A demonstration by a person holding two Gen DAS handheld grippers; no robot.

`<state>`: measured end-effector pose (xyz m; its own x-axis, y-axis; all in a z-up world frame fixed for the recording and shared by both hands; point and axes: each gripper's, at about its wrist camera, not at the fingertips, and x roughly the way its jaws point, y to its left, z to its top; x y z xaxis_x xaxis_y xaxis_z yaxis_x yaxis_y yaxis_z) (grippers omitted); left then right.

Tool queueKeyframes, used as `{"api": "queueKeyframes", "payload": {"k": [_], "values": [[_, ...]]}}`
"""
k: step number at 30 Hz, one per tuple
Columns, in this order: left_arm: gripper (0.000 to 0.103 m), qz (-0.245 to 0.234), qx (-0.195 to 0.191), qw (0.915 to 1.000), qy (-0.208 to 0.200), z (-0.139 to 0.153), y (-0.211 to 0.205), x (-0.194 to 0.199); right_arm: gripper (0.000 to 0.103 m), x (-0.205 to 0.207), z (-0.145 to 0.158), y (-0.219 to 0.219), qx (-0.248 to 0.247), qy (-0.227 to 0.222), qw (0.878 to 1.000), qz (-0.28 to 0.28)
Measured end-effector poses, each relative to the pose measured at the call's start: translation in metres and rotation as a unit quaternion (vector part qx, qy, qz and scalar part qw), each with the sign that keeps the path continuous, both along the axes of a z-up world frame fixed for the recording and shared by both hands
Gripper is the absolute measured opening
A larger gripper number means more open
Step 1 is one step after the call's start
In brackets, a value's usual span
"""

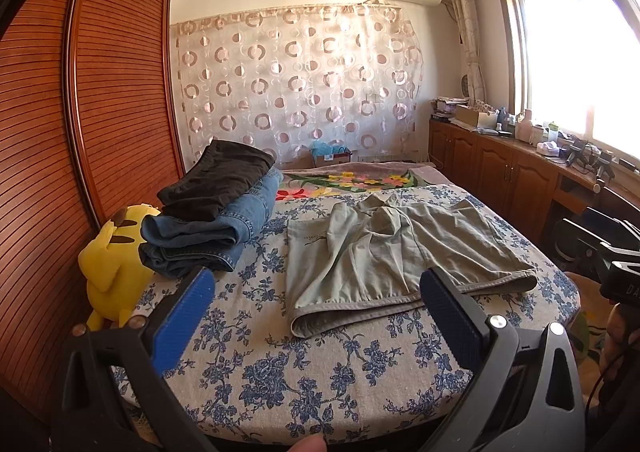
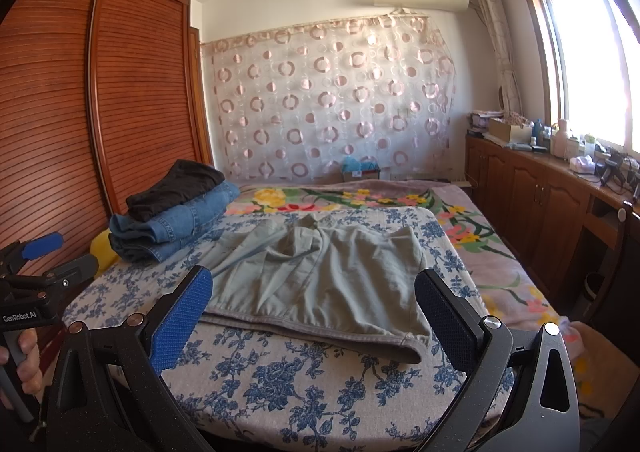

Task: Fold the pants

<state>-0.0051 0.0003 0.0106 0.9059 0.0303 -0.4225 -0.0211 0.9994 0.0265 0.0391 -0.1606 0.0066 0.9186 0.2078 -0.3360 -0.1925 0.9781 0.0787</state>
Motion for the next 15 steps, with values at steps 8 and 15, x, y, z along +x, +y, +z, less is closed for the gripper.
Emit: {"api": "queueKeyframes", "payload": {"k": [8, 15], "values": [[0.103, 0.002, 0.004, 1.0000, 0.008, -0.006, -0.001, 0.003, 0.103, 0.001, -0.001, 0.000, 0.000, 0.002, 1.000, 0.000], [0.103, -0.002, 0.003, 0.9996, 0.028, -0.025, 0.004, 0.014, 0.103, -0.002, -0.010, 0.005, -0.004, 0.009, 1.000, -0.002]]}}
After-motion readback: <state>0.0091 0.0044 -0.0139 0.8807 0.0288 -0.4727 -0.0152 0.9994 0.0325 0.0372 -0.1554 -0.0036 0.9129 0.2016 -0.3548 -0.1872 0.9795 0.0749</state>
